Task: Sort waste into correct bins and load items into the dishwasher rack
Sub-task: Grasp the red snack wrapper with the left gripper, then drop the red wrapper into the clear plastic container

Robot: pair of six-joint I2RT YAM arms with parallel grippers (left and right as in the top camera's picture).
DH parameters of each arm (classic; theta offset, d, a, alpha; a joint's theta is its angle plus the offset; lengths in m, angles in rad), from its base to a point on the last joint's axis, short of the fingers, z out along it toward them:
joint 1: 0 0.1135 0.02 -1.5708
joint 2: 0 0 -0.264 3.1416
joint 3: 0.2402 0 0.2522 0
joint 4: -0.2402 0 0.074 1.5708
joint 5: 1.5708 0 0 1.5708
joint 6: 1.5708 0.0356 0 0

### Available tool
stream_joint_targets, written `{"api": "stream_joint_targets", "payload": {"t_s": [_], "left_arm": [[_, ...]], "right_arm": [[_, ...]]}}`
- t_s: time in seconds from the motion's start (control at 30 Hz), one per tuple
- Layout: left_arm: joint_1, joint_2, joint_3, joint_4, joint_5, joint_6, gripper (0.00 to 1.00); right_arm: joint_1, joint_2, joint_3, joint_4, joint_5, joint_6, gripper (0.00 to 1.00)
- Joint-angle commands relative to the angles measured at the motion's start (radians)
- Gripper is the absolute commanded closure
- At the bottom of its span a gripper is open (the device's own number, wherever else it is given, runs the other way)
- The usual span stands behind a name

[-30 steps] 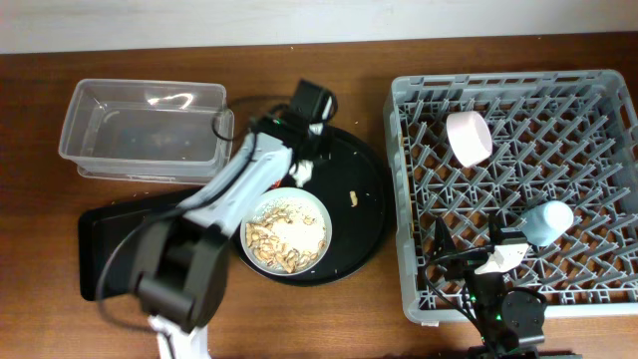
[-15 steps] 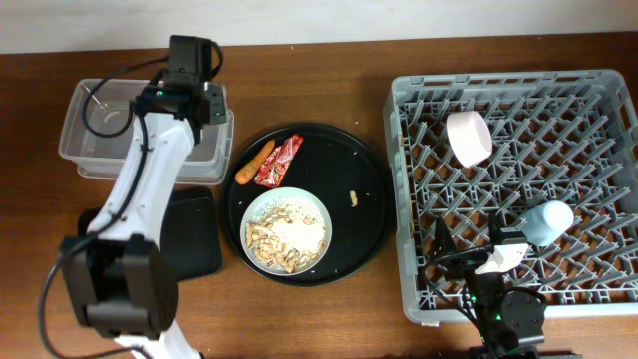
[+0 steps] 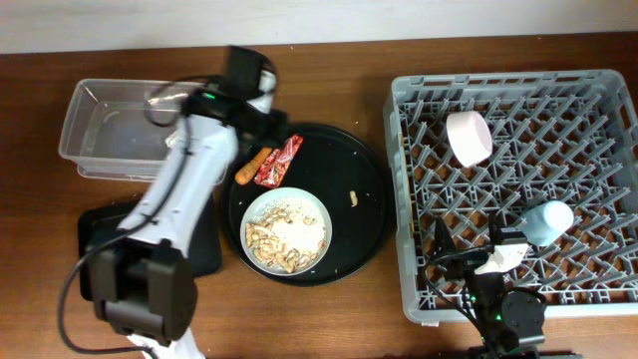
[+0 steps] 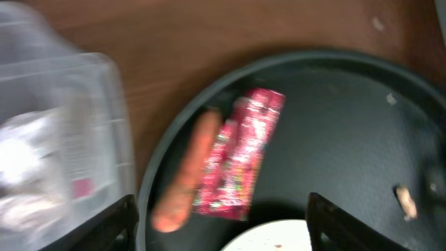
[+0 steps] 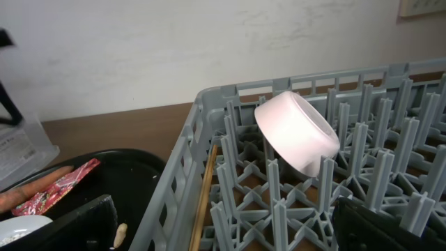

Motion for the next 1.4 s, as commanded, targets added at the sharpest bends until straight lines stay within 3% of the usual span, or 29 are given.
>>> {"api": "stream_joint_targets", "payload": {"t_s": [0.0, 0.33, 0.43, 0.6, 0.77, 0.8, 0.93, 1.13, 1.3, 1.37], "left_arm": [[-0.064, 0.08, -0.06, 0.037, -0.07, 0.045, 0.25], [-0.074, 0.275, -0.06, 0.183, -0.016, 0.041, 0.29], [-0.074, 0.304, -0.06, 0.195, -0.016, 0.043, 0.35], [-0.073, 0.304, -0.06, 0.204, -0.017, 0.043, 0.54], [-0.073, 0.302, -0.055, 0.196, -0.017, 0.042, 0.98], [-0.072, 0.297, -0.039, 0.188, -0.017, 0.042, 1.0], [-0.07, 0.261, 0.05, 0.126, -0.022, 0.042, 1.0], [-0.041, 0.148, 0.213, -0.062, -0.25, 0.041, 1.0], [0.087, 0.134, 0.206, -0.087, -0.285, -0.072, 1.0], [0.145, 0.153, 0.2, -0.066, -0.248, -0.081, 0.9]], "right_arm": [[-0.008, -0.008, -0.009, 0.002, -0.009, 0.0, 0.02], [-0.008, -0.008, -0.009, 0.002, -0.009, 0.0, 0.02], [-0.008, -0.008, -0.009, 0.002, -0.009, 0.0, 0.02], [-0.008, -0.008, -0.009, 0.002, -0.009, 0.0, 0.02], [-0.008, -0.008, -0.009, 0.002, -0.009, 0.0, 0.02], [-0.008, -0.008, -0.009, 0.002, -0.009, 0.0, 0.02], [-0.008, -0.008, -0.009, 0.002, -0.009, 0.0, 0.02], [-0.008, -0.008, -0.009, 0.002, -0.009, 0.0, 0.02], [-0.008, -0.008, -0.009, 0.002, -0.009, 0.0, 0.02], [-0.008, -0.008, -0.009, 0.002, -0.009, 0.0, 0.02]]}}
